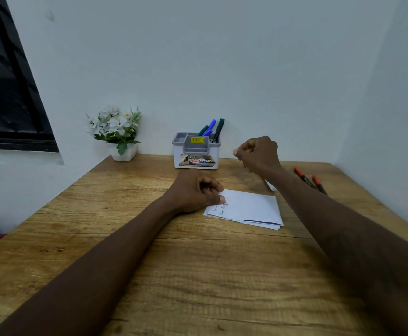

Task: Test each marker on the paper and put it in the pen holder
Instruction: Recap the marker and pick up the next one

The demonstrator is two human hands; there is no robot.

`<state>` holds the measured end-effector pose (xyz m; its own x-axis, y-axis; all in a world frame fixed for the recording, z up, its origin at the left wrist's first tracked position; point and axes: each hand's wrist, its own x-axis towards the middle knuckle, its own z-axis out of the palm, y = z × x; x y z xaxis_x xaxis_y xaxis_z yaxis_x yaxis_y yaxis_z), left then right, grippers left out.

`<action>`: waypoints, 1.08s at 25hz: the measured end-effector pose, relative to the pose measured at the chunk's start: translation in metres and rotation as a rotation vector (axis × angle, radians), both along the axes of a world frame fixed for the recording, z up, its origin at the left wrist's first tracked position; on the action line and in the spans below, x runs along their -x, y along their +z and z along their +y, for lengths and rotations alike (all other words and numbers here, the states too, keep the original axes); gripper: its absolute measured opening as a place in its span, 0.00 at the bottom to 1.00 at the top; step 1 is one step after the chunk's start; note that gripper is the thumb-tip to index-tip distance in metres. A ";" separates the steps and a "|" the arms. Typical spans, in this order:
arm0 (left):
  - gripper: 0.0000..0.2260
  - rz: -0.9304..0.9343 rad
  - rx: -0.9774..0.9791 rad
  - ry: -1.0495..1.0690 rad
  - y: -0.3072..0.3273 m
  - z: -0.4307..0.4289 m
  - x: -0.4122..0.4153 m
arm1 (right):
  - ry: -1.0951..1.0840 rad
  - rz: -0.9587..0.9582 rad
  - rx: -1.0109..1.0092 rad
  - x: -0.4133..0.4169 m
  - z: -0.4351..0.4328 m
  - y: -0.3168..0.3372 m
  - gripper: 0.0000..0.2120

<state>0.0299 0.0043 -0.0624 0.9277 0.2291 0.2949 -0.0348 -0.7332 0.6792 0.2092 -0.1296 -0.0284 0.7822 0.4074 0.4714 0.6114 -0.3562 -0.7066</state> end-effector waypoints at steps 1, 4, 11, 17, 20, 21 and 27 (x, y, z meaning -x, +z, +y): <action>0.14 -0.006 -0.031 0.002 0.000 -0.003 0.000 | 0.008 -0.010 0.019 0.002 -0.011 -0.004 0.06; 0.14 0.014 -0.154 0.011 0.000 -0.007 0.000 | 0.019 -0.080 0.126 0.009 -0.037 -0.014 0.05; 0.17 0.090 -0.286 -0.093 -0.004 -0.012 -0.003 | -0.096 -0.080 0.125 0.006 -0.081 -0.010 0.06; 0.14 0.111 -0.268 -0.115 -0.004 -0.011 -0.005 | -0.427 0.060 0.256 -0.027 -0.122 -0.002 0.08; 0.15 0.105 -0.236 -0.130 -0.004 -0.010 -0.005 | -0.484 0.076 0.370 -0.028 -0.131 -0.009 0.16; 0.15 0.107 -0.244 -0.133 -0.004 -0.009 -0.004 | -0.491 0.069 0.385 -0.029 -0.131 -0.009 0.16; 0.15 0.082 -0.284 -0.115 -0.002 -0.013 -0.003 | -0.540 0.034 0.322 -0.031 -0.134 -0.008 0.16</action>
<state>0.0324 -0.0084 -0.0642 0.9660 0.0405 0.2553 -0.0821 -0.8885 0.4515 0.2403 -0.2634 -0.0367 0.9296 0.0682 0.3621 0.2652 -0.8063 -0.5288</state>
